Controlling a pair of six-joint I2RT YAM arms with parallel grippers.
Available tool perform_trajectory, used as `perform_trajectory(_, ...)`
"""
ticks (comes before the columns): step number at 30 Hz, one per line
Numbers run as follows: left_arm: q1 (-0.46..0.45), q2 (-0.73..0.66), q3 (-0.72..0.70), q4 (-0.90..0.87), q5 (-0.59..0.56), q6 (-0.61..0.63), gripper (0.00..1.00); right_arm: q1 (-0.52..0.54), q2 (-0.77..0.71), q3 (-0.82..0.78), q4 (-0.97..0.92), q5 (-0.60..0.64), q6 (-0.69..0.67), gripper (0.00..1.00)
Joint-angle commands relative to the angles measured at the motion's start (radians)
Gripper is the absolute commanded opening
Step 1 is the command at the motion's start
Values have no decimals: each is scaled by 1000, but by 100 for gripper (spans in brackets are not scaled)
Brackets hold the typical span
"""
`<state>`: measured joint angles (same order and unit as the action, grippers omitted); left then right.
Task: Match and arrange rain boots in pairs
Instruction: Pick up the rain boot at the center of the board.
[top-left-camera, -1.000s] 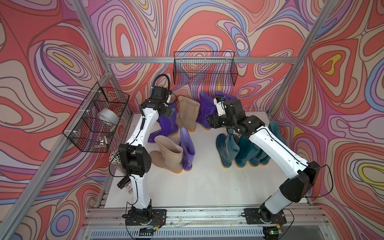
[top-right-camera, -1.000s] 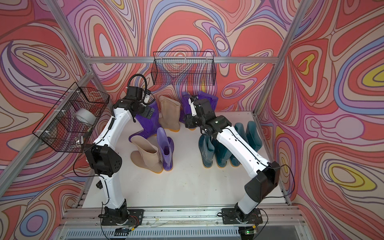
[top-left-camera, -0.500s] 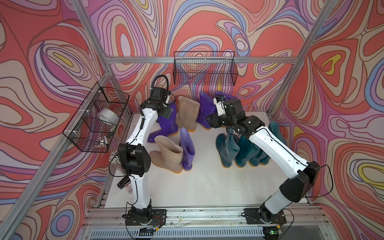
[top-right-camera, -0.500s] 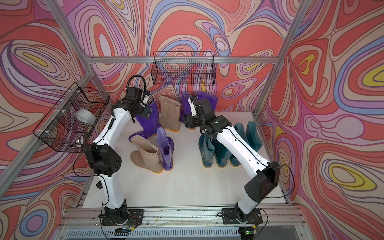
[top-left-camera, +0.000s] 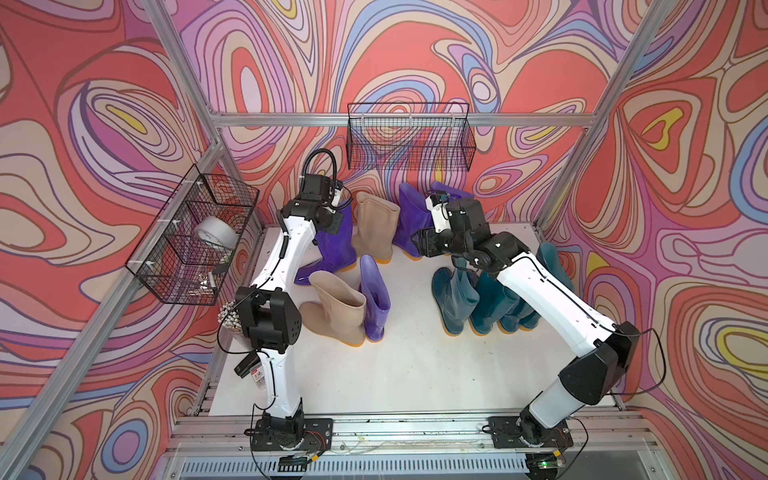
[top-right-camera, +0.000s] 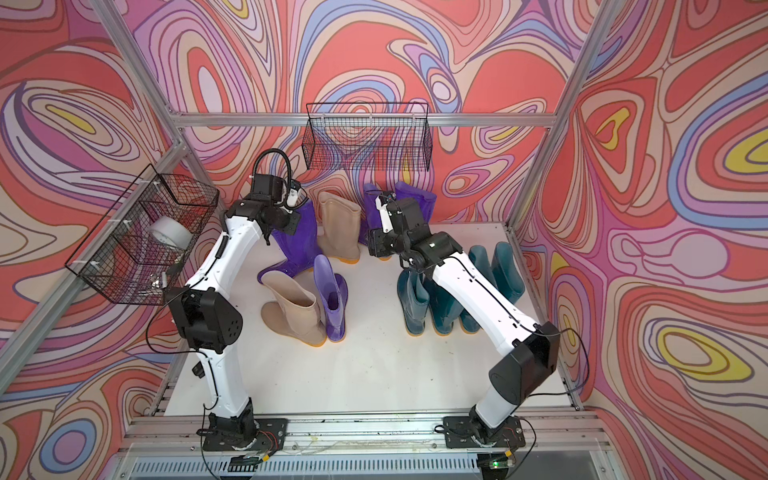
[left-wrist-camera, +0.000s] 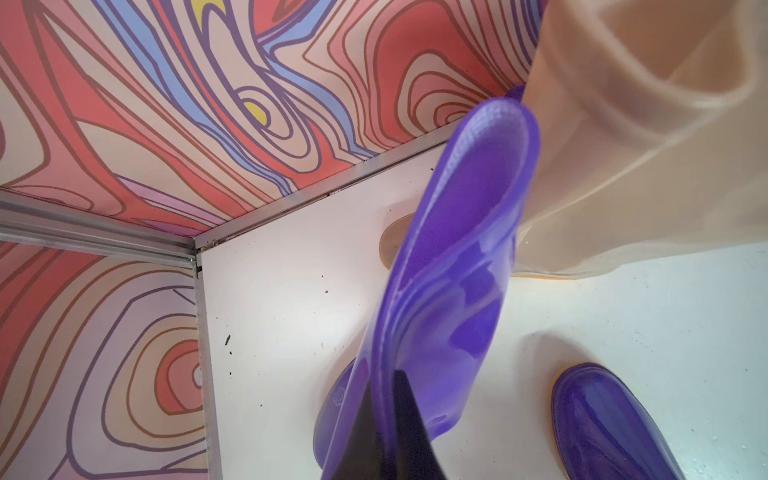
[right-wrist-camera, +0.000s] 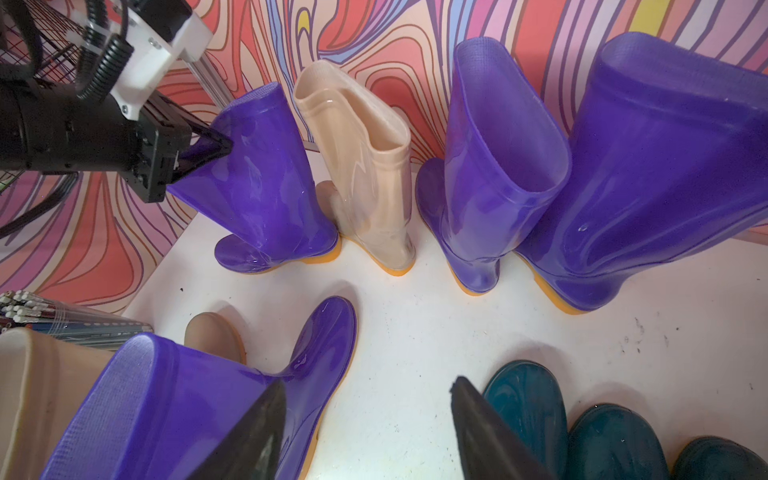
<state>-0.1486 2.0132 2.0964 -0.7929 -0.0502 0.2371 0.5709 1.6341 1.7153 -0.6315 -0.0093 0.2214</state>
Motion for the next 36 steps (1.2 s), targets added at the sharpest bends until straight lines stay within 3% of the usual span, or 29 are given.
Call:
perform_trajectory(1, -5, -81, -25, 20, 5, -27, 0, -2, -31, -13, 16, -13, 0, 64)
perform_trajectory(5, -35, -131, 0, -9, 12, 50, 0, -2, -36, -12, 18, -8, 5, 64)
perform_trajectory(7, -60, -131, 23, -46, -54, 93, 0, -2, -40, -11, 19, -5, 5, 64)
perform_trajectory(10, -81, -159, -20, -39, -125, 117, 0, -2, -40, -2, 19, -5, 7, 64)
perform_trajectory(13, -85, -209, -90, -39, -109, 114, 0, -1, -43, 17, 6, -6, 4, 64)
perform_trajectory(18, -92, -305, -212, 43, 12, 129, 0, -2, -47, 23, -3, -20, 3, 64)
perform_trajectory(21, -105, -334, -218, 64, 93, 134, 0, -2, -47, 18, -5, -16, 1, 64)
perform_trajectory(27, -185, -323, -186, 67, 114, 204, 0, -2, -26, 40, -32, 6, -34, 66)
perform_trajectory(36, -244, -295, -169, 105, 241, 238, 0, -34, -32, 63, -46, 22, -77, 71)
